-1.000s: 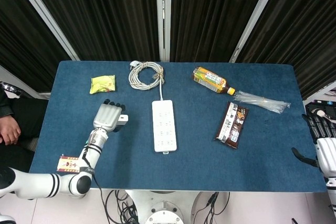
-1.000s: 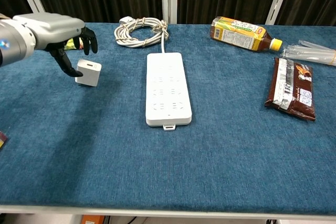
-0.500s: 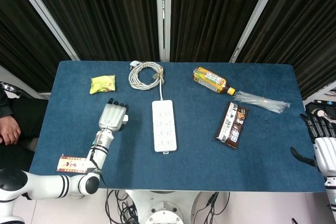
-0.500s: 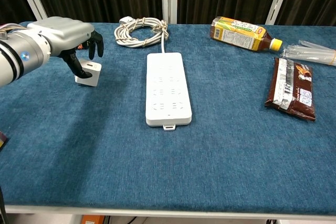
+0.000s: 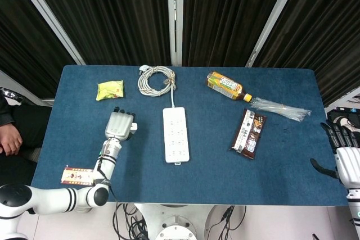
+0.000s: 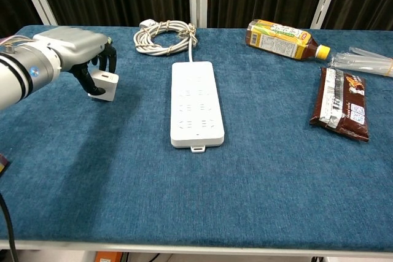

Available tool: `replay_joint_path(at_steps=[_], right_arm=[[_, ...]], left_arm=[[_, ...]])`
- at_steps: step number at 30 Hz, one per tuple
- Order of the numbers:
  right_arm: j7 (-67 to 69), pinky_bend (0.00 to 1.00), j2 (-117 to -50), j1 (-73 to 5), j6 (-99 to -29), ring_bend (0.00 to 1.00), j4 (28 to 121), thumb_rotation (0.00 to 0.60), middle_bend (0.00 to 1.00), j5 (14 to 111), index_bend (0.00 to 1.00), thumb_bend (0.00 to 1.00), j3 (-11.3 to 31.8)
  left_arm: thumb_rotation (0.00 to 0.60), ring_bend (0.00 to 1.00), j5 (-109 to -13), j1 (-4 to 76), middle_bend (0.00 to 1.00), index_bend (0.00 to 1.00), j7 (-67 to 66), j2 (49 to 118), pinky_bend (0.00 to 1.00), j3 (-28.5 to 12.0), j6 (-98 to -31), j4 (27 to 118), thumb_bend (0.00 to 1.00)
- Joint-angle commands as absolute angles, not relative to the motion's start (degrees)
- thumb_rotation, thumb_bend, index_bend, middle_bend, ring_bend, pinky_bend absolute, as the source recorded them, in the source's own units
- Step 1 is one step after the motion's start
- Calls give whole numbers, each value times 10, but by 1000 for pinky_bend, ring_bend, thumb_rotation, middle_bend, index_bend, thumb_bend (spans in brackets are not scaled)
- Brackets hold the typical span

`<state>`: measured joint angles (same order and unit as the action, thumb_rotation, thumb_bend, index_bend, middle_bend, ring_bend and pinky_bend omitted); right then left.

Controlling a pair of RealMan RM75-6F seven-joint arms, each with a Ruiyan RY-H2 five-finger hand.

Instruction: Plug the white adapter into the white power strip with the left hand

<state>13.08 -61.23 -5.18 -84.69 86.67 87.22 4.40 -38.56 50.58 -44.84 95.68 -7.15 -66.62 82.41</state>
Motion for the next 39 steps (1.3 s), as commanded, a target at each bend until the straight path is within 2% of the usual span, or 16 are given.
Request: replay_joint_path(at_steps=[1, 8, 11, 15, 23, 29, 39], right_arm=[[131, 0, -613, -52, -846, 0, 866, 600, 27, 871, 0, 146, 44], [130, 0, -614, -52, -845, 0, 867, 600, 32, 870, 0, 145, 43], [129, 0, -614, -51, -847, 0, 869, 600, 32, 870, 0, 145, 43], [128, 0, -616, -48, -851, 0, 871, 600, 33, 871, 0, 144, 41], [122, 0, -614, -39, -868, 0, 879, 600, 33, 880, 0, 144, 37], [115, 0, -607, -33, -877, 0, 889, 600, 33, 879, 0, 144, 37], [119, 0, -600, -29, -873, 0, 889, 600, 33, 870, 0, 144, 38]], left_arm=[[600, 312, -385, 504, 435, 422, -453, 958, 204, -73, -663, 821, 253], [600, 336, -391, 497, 465, 453, -453, 957, 211, -76, -654, 813, 314], [600, 395, -413, 492, 539, 533, -423, 953, 249, -81, -642, 811, 397], [600, 458, -459, 483, 616, 607, -345, 935, 337, -102, -625, 825, 475], [600, 464, -517, 504, 629, 620, -253, 895, 342, -167, -595, 879, 481], [600, 464, -511, 547, 633, 620, -274, 947, 341, -186, -588, 843, 480], [600, 464, -491, 583, 634, 619, -300, 1036, 337, -182, -582, 751, 481]])
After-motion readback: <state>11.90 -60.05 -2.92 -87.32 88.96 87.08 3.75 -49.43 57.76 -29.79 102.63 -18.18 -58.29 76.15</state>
